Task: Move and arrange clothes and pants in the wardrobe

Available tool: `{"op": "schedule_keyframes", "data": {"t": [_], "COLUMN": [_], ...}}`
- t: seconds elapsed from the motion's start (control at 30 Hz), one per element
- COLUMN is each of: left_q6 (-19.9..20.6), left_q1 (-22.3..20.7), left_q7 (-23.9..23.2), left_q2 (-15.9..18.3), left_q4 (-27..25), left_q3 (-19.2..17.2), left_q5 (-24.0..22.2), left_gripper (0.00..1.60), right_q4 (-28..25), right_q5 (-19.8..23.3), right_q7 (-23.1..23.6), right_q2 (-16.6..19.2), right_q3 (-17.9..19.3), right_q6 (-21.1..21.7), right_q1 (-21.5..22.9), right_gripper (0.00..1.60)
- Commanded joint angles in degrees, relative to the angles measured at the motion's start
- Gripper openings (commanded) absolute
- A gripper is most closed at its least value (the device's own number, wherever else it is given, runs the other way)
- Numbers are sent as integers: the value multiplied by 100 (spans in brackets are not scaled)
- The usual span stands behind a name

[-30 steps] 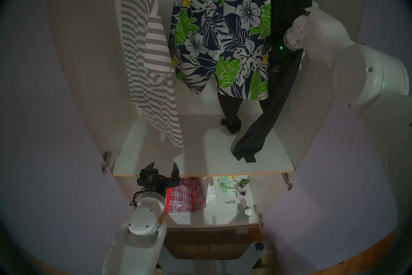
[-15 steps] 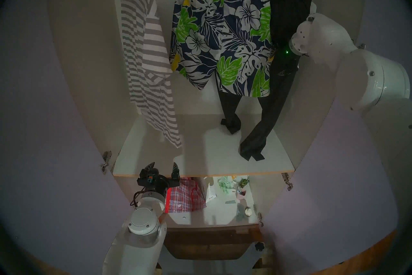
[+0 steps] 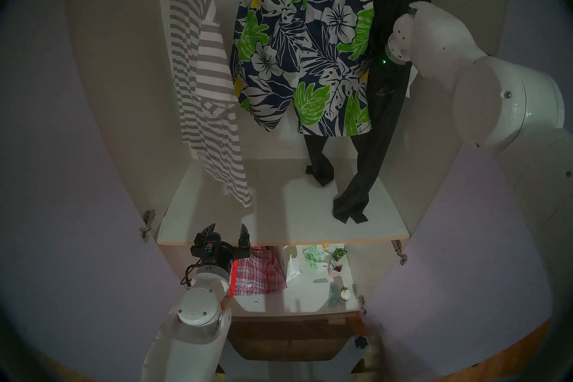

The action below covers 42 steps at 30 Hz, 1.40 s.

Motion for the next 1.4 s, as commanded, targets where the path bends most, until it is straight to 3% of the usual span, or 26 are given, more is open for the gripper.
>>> {"op": "schedule_keyframes", "data": {"t": [0.0, 0.13, 0.27, 0.5, 0.7, 0.83, 0.93, 0.97, 1.0, 1.13, 1.2, 1.27, 1.37], "left_q6": [-54, -47, -43, -42, -57, -67, -67, -66, -66, -65, -65, -63, -62], "left_q1": [-51, -58, -61, -65, -60, -43, -23, -17, -13, 9, 15, 32, 52], "left_q7": [-16, -2, 5, 12, 18, 15, 14, 14, 14, 11, 10, 8, 1], "left_q2": [12, 22, 24, 26, 40, 57, 77, 84, 88, 109, 115, 131, 149], "left_q4": [-168, -144, -128, -119, -161, -201, -238, -248, -254, -292, -302, -329, -360], "left_q3": [1, 11, 15, 19, 26, 31, 38, 40, 41, 46, 48, 52, 54], "left_q5": [2, -10, -14, -19, -26, -31, -41, -46, -49, -64, -70, -85, -101], "left_gripper": [160, 160, 160, 160, 160, 160, 160, 160, 160, 160, 160, 160, 160], "right_q4": [-144, -105, -62, -37, -64, -95, -121, -134, -130, -101, -60, 25, 120], "right_q5": [-20, -45, -50, -60, -186, -243, -293, -296, -305, -232, -190, -86, 85], "right_q7": [-25, -53, -22, 7, 91, 97, 101, 114, 107, 104, 75, 37, -103], "right_q2": [-29, 67, 141, 190, -9, -189, -320, -313, -345, -357, -375, -355, -339], "right_q3": [-2, 19, 25, 24, -148, -290, -431, -467, -488, -446, -408, -301, -122], "right_q6": [-279, -726, -867, -951, -792, -446, 211, 643, 672, 1516, 1671, 2277, 2485], "right_q1": [239, 92, -32, -155, -349, -311, -167, -118, -86, 63, 97, 168, 228], "right_gripper": [160, 160, 160, 160, 160, 160, 160, 160, 160, 160, 160, 160, 160]}}
